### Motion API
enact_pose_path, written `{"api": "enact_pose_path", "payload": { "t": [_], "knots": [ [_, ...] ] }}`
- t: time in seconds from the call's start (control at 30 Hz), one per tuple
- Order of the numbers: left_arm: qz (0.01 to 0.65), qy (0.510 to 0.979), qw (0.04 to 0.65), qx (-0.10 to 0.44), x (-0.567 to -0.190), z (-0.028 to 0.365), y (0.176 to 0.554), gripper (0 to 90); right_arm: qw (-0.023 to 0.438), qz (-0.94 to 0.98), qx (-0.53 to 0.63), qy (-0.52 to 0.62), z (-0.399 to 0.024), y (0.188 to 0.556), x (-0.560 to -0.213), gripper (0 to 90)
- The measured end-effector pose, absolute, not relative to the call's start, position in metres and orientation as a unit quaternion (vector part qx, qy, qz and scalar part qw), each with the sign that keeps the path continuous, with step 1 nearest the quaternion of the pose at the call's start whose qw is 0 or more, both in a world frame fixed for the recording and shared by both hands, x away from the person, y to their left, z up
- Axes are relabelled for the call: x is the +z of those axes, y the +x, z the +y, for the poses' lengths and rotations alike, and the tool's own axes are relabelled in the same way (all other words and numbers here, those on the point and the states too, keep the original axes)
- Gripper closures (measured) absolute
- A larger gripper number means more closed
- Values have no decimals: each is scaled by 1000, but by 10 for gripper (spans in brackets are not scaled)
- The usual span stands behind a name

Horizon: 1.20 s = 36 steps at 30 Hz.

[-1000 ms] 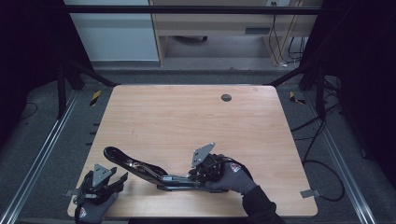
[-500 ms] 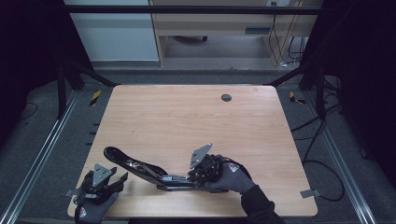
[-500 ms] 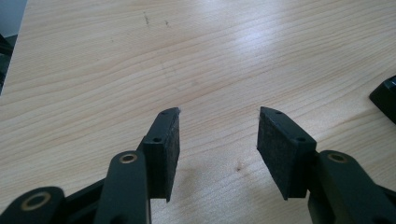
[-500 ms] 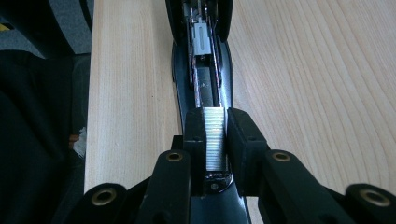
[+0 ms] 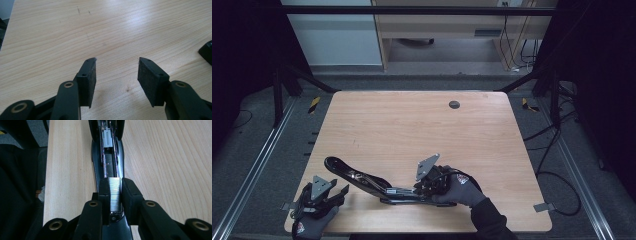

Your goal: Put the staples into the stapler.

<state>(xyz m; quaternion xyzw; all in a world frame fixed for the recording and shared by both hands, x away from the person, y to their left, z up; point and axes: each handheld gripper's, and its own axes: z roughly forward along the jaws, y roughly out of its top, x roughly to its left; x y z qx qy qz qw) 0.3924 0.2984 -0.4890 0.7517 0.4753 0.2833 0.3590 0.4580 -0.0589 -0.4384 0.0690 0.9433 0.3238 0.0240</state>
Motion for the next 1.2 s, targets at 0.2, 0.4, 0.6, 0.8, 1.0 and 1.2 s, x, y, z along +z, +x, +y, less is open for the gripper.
{"api": "enact_pose_path", "payload": {
  "t": [0.2,0.4,0.6,0.8,1.0,1.2],
  "knots": [
    [475,752,358,283,-489,298,392,483,27,943,324,65,-59,458,-439,782],
    [475,752,358,283,-489,298,392,484,26,943,326,58,-58,457,-438,782],
    [475,752,358,284,-489,298,392,483,27,944,323,60,-59,457,-439,781],
    [475,752,358,283,-489,298,392,484,25,944,324,62,-60,457,-439,780],
    [474,753,357,285,-489,298,392,484,25,943,325,63,-60,456,-439,780],
    [474,753,357,285,-489,298,392,484,28,943,326,59,-58,457,-439,781]
  ]
}}
